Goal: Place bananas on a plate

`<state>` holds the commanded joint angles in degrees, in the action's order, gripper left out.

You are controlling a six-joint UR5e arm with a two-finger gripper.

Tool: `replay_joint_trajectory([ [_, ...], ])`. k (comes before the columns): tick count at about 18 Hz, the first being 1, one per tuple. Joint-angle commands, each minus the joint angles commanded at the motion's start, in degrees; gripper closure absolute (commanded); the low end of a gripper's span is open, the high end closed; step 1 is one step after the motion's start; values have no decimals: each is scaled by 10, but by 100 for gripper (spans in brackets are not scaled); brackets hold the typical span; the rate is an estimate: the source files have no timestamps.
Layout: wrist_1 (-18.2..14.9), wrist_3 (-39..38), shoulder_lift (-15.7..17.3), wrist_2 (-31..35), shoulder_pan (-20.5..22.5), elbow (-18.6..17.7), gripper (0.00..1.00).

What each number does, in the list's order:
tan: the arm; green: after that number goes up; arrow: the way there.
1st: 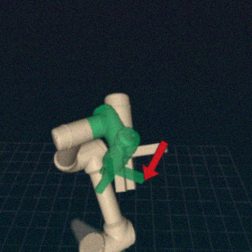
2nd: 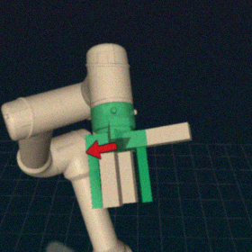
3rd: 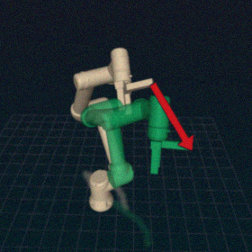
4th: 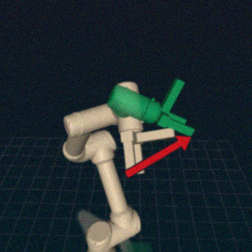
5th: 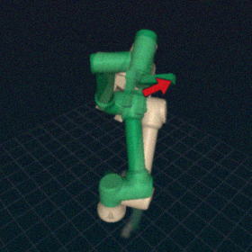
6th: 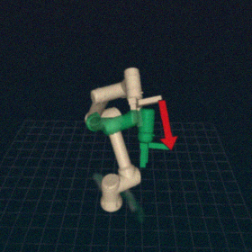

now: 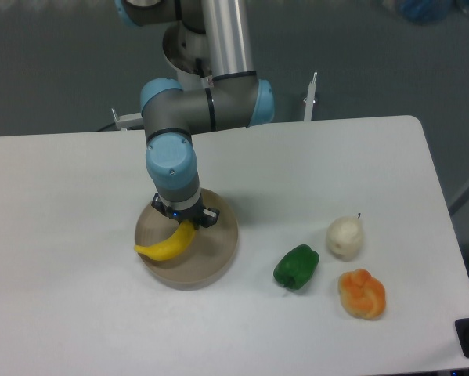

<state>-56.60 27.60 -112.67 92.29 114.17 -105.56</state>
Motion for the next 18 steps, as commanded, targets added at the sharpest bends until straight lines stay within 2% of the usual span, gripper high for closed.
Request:
replay_joint_trajectory([
  [10, 1, 0, -8, 1, 1, 3, 61],
  [12, 0, 1, -4, 1, 3, 5, 43],
  [13, 1, 2, -2, 1, 4, 6, 23],
  [14, 0, 3, 1, 1, 8, 7, 13],
  [16, 0, 4, 2, 1, 15, 8, 8],
  [18, -1, 5, 14, 0, 23, 11, 7],
])
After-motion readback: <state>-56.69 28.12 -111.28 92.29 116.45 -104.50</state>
